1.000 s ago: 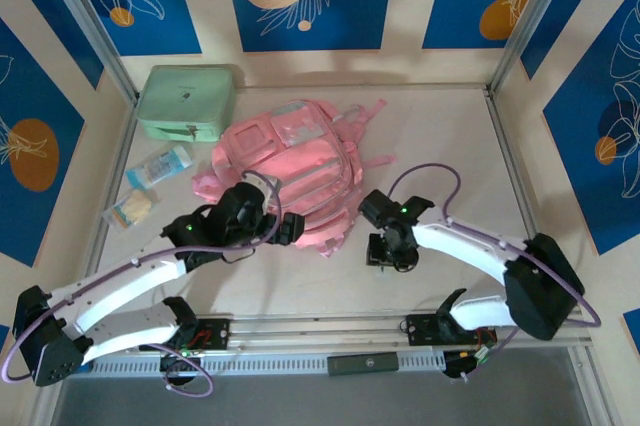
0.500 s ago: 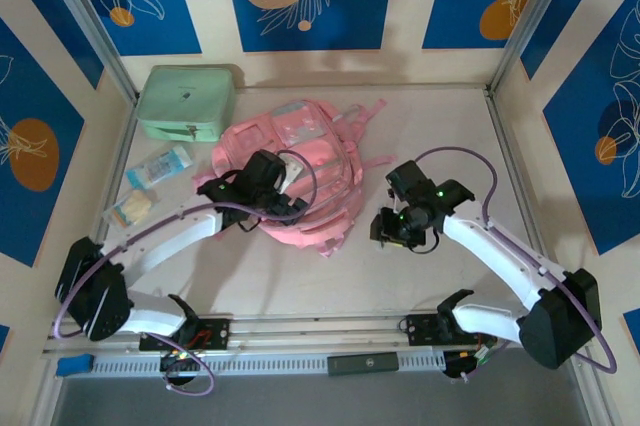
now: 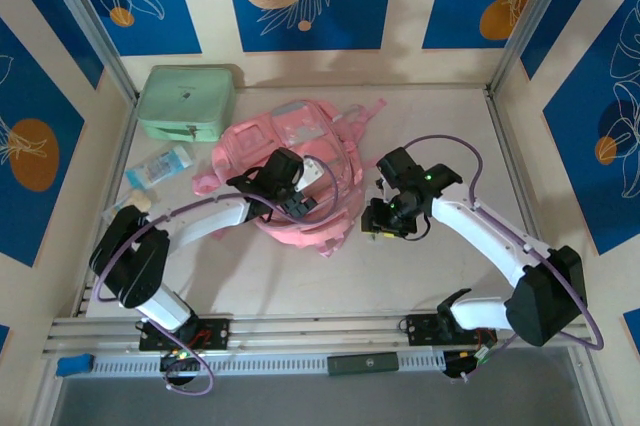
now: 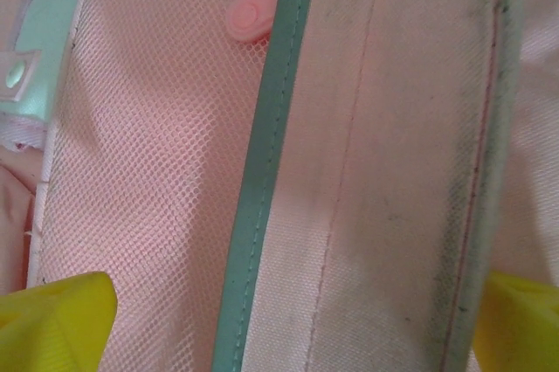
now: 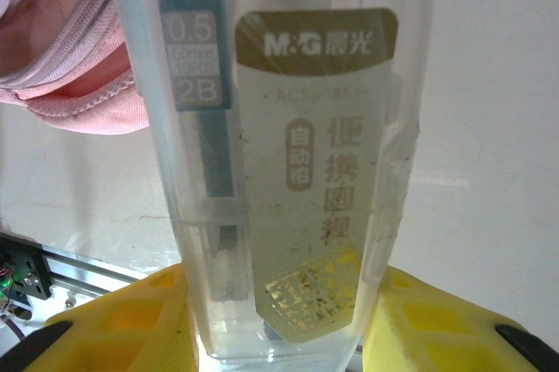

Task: Pack the student bag
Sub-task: Open the student bag at the center of the table.

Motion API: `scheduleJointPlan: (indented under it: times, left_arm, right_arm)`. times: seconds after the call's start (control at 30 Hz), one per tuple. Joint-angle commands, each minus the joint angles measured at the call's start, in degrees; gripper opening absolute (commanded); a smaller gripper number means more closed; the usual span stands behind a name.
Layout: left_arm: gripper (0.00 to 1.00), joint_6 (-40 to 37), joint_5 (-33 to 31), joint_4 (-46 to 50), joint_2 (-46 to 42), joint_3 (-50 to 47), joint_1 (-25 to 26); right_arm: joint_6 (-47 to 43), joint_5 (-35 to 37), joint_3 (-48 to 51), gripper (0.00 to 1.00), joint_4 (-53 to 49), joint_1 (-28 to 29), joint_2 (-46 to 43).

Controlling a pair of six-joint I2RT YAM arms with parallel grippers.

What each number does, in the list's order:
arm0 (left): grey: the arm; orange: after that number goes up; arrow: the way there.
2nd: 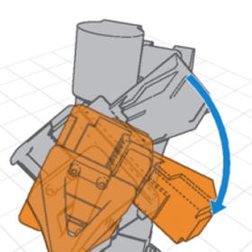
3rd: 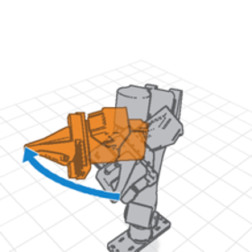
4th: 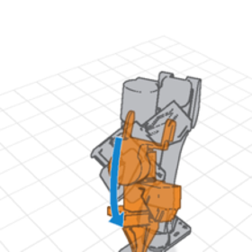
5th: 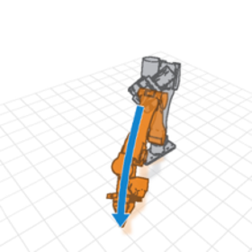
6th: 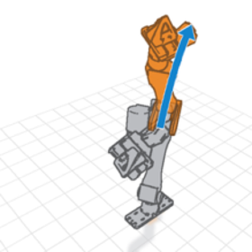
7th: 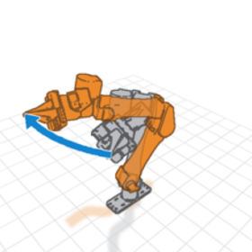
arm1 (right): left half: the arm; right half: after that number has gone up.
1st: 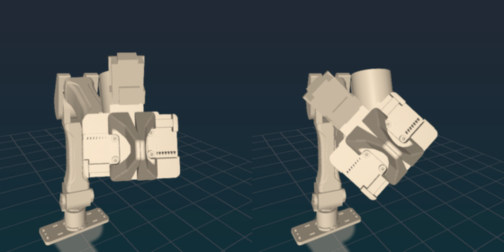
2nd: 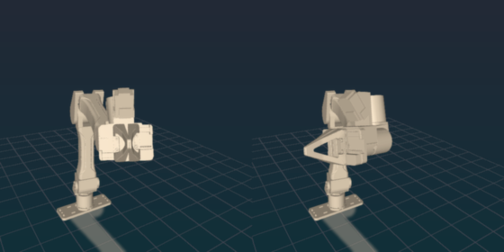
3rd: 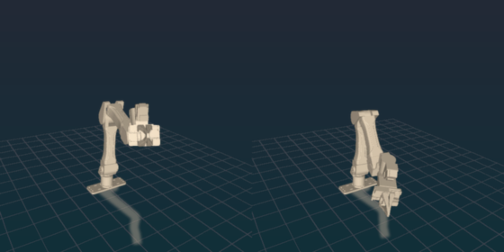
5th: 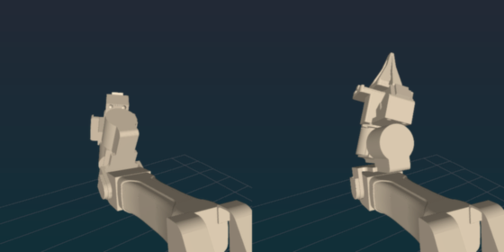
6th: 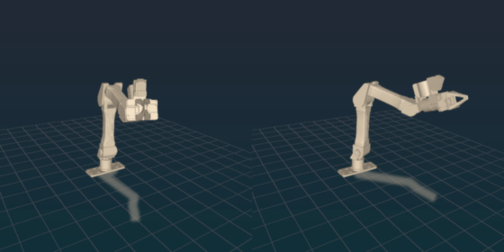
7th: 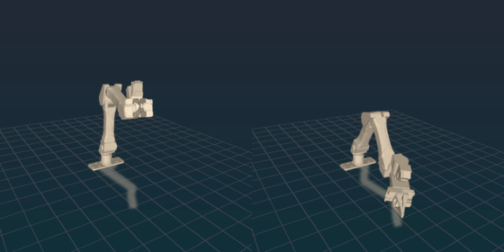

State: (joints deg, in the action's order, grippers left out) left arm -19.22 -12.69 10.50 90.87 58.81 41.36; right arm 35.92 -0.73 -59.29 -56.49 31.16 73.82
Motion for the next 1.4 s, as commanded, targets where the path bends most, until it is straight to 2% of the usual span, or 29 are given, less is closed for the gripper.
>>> scheduleJointPlan:
  times: [0.0, 0.1, 0.3, 0.57, 0.7, 0.77, 0.83, 0.97, 1.13, 1.2, 1.23, 1.37]
  left_arm:
    - [1.00, -4.3, -3.2, -2.1, 0.8, 1.4, -0.8]
    - [0.99, -3.7, -4.6, -2.7, 0.8, 1.8, -1.9]
    - [0.92, -2.5, -4.0, -2.5, -1.2, 2.8, -3.5]
    - [0.81, 0.1, 3.5, 1.5, -3.2, 5.1, -5.1]
    - [0.80, 0.6, 6.9, 2.4, -3.3, 5.5, -5.1]
    - [0.80, 1.0, 7.9, 2.0, -2.8, 6.1, -5.1]
    - [0.78, 1.9, 6.1, 1.6, -1.5, 7.2, -5.2]
    - [0.62, 3.3, 2.5, 4.0, 1.9, 10.8, -5.6]
    - [0.26, 6.9, 7.9, 4.7, 1.5, 12.4, -5.5]
    - [0.04, 8.7, 8.0, 5.6, 1.7, 13.7, -5.5]
    - [0.00, 9.4, 8.5, 6.2, 1.6, 14.3, -5.4]
    - [0.00, 15.2, 11.3, 7.1, 0.3, 15.8, -4.2]
  right_arm:
    - [-1.3, -1.5, -2.3, 0.41, -1.0, 0.3, 0.6]
    - [-1.6, -0.8, -2.9, 0.41, -1.4, 0.3, 1.2]
    - [-3.2, -1.2, -4.1, 0.40, -1.6, 0.7, 1.8]
    - [-5.0, -0.2, -5.9, 0.39, -2.8, 2.9, 3.0]
    - [-5.0, -0.1, -5.8, 0.39, -2.6, 3.0, 3.0]
    - [-5.0, -0.1, -5.9, 0.39, -2.5, 3.0, 3.0]
    - [-5.1, -0.1, -6.1, 0.39, -2.6, 3.0, 3.1]
    - [-5.1, 0.2, -5.9, 0.39, -2.7, 3.1, 2.8]
    - [-4.9, 0.3, -5.7, 0.38, -1.8, 3.2, 3.0]
    - [-4.7, -0.3, -6.4, 0.39, -1.1, 3.4, 3.9]
    - [-4.6, -0.6, -6.7, 0.39, -0.8, 3.6, 4.3]
    - [-4.0, -1.9, -9.0, 0.39, 1.3, 3.7, 6.5]
